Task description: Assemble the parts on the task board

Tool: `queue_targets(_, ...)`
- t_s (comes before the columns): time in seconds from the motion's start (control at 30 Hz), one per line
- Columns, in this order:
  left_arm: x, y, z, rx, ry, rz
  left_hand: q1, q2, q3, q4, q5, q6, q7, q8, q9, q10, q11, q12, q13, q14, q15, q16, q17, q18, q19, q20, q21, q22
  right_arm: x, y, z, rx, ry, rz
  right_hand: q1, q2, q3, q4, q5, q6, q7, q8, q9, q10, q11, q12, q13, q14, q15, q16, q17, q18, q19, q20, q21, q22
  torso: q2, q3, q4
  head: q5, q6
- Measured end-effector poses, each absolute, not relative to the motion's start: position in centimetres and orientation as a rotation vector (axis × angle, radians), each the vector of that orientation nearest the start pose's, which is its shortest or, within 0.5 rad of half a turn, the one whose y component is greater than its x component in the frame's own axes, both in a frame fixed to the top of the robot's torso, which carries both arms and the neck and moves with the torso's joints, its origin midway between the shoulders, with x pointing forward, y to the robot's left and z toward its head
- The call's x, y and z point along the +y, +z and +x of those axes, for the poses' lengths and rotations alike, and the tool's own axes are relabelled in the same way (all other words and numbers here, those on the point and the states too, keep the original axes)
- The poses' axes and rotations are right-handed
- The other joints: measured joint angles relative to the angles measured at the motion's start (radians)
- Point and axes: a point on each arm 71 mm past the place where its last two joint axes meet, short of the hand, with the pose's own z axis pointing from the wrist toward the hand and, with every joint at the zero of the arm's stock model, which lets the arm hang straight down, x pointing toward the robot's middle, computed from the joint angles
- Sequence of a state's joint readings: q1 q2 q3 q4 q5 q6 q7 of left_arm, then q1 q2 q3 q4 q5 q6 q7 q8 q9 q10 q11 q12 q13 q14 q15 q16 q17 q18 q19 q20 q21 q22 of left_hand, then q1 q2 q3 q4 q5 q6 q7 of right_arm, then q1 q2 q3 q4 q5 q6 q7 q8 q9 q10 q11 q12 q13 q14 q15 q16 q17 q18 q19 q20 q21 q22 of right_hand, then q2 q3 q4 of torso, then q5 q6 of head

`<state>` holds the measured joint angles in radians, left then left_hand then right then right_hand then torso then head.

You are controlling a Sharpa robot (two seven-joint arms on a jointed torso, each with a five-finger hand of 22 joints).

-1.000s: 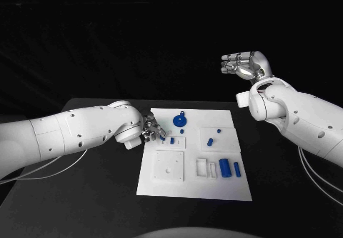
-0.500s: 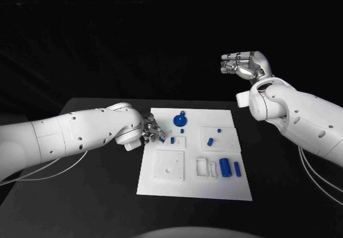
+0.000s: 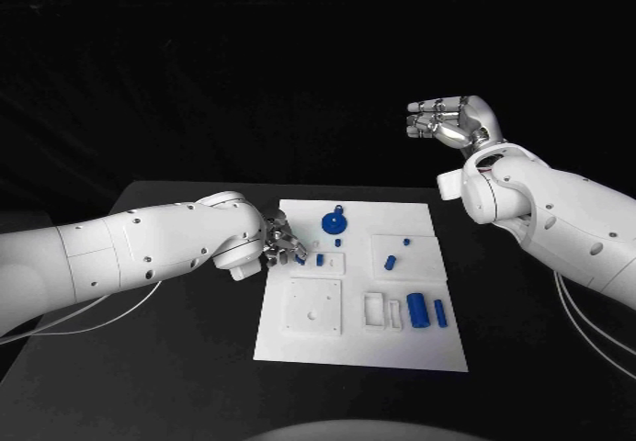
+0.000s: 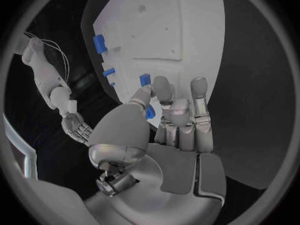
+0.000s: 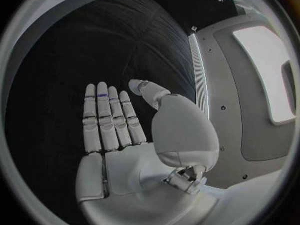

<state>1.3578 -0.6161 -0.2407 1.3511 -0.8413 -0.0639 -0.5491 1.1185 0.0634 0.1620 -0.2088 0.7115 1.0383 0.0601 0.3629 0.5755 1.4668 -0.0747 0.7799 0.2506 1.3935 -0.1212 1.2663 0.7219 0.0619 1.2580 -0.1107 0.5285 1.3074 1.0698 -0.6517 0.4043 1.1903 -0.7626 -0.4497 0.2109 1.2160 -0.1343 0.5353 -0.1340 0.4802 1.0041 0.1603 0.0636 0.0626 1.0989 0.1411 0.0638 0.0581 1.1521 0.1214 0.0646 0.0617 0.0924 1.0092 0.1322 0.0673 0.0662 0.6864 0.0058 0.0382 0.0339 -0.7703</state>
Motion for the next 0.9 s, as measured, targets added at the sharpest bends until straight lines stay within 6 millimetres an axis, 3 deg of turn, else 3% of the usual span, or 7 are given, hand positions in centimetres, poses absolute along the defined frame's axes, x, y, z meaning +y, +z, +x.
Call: queue_targets(0.9, 16.40, -22.29, 50.87, 2.282, -0.409, -0.342, 0.000, 0.000, 0.000, 0.000, 0.001, 0.000, 0.000, -0.004, -0.003, -0.001, -0.001, 0.000, -0.007, 0.003, 0.003, 0.000, 0.003, 0.000, -0.004, 0.004, 0.005, 0.001, -23.66, -11.66, 56.55, 1.195, 1.135, 0.661, 0.000, 0.000, -0.004, -0.004, 0.000, -0.007, 0.000, 0.000, -0.001, 0.000, 0.000, 0.000, 0.000, 0.000, 0.000, 0.000, -0.001, 0.000, -0.007, 0.000, 0.000, 0.000, 0.000, 0.0001, -0.0001, 0.003, -0.007)
